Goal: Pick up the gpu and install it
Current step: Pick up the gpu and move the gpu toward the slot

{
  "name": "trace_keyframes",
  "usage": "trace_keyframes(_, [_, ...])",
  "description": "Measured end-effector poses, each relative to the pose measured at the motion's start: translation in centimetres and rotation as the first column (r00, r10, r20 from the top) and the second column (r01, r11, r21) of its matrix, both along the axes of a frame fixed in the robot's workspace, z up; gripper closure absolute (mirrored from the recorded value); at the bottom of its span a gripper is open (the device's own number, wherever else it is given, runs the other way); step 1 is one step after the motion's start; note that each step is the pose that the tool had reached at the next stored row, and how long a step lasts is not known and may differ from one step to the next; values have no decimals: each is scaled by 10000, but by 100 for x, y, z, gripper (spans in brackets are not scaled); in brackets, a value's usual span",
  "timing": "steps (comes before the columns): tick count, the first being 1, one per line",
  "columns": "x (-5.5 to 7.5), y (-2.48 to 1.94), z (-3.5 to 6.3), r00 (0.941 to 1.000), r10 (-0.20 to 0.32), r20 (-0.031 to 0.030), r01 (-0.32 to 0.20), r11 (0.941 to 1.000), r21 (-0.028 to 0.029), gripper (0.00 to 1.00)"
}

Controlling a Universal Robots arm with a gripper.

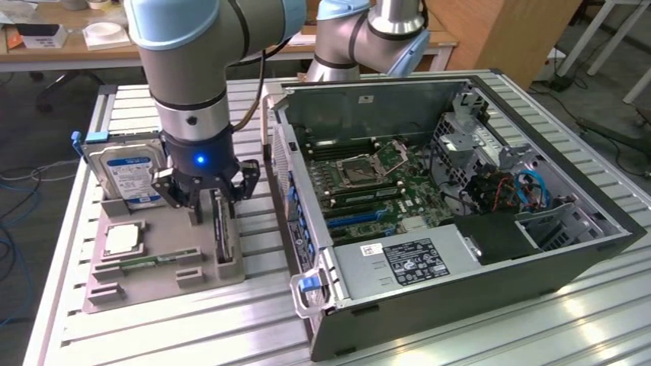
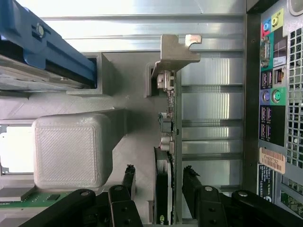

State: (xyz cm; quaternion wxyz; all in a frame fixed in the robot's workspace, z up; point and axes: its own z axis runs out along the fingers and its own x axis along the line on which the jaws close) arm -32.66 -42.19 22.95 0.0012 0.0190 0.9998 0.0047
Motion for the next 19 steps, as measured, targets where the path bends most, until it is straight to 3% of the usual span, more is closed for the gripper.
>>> trace_keyframes(10, [0,3,-19,10000,0,0,0,10000,0,47])
trace_keyframes(13, [0,3,-19,10000,0,0,0,10000,0,49])
trace_keyframes(14, [0,3,-19,10000,0,0,0,10000,0,56])
trace_keyframes(19, [0,3,-19,10000,0,0,0,10000,0,56])
